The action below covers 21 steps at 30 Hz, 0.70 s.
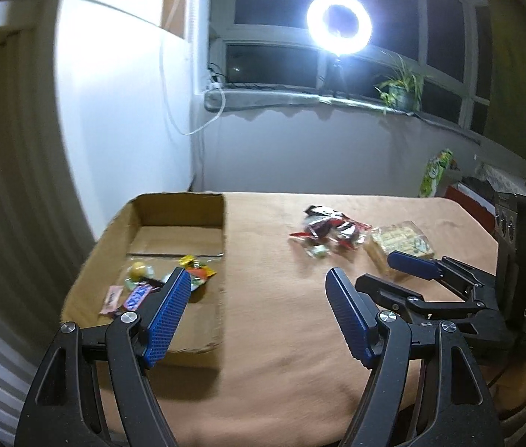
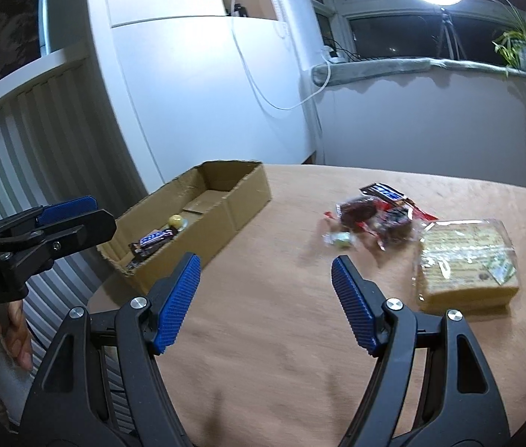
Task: Organize snacks
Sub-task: 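Move both open grippers back toward the remaining snacks, then grasp the red-wrapped packet with the left gripper while the right gripper grasps the patterned packet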
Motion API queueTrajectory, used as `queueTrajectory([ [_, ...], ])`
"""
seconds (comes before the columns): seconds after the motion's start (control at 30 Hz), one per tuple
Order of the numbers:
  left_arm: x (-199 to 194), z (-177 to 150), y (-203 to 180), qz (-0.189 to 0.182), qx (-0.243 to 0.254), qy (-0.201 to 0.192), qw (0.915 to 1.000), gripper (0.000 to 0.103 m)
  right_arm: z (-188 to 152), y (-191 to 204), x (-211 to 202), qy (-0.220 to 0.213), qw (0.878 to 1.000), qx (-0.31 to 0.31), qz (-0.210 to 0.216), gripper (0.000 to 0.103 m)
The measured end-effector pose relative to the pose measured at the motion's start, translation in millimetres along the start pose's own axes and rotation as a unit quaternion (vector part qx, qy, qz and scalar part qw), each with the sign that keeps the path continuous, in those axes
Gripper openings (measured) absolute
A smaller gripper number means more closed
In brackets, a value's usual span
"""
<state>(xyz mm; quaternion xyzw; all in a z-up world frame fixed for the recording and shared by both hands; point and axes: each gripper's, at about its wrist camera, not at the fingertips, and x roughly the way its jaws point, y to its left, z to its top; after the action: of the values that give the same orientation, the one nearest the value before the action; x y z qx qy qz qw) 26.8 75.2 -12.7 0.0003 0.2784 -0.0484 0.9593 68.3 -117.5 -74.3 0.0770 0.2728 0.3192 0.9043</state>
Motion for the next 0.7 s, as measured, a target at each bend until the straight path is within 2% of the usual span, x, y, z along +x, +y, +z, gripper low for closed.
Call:
queueTrajectory([
  [0.1, 12.2, 5.2, -13.6, -0.012, 0.016, 0.008, 0.9998, 0.075, -2.6, -15.4, 9.3, 0.015, 1.000, 0.018, -0.008, 0.083],
  [0.23, 34.4, 17.9, -26.6, -0.019, 0.033, 0.019, 0.9991, 0.075, -2.8, -30.9, 31.2, 0.047, 0.998, 0.038, -0.024, 0.085],
  [0.33, 62.4, 35.5, -36.2, -0.021, 0.050, 0.031, 0.9980, 0.075, 1.0, -40.4, 56.0, 0.082, 0.995, 0.056, -0.032, 0.087],
  [0.4, 84.7, 50.4, -41.9, -0.028, 0.060, 0.042, 0.9969, 0.079, 5.4, -47.2, 74.8, 0.103, 0.992, 0.067, -0.044, 0.088],
  [0.5, 124.7, 75.6, -46.4, -0.038, 0.063, 0.055, 0.9957, 0.080, 9.4, -57.0, 89.6, 0.116, 0.989, 0.076, -0.056, 0.088],
  [0.57, 152.6, 85.6, -48.6, -0.043, 0.062, 0.075, 0.9943, 0.080, 11.4, -62.5, 92.7, 0.118, 0.988, 0.074, -0.071, 0.088],
  [0.7, 205.5, 82.8, -48.4, -0.062, 0.034, 0.128, 0.9893, 0.080, 7.8, -71.2, 85.2, 0.115, 0.987, 0.076, -0.086, 0.088],
])
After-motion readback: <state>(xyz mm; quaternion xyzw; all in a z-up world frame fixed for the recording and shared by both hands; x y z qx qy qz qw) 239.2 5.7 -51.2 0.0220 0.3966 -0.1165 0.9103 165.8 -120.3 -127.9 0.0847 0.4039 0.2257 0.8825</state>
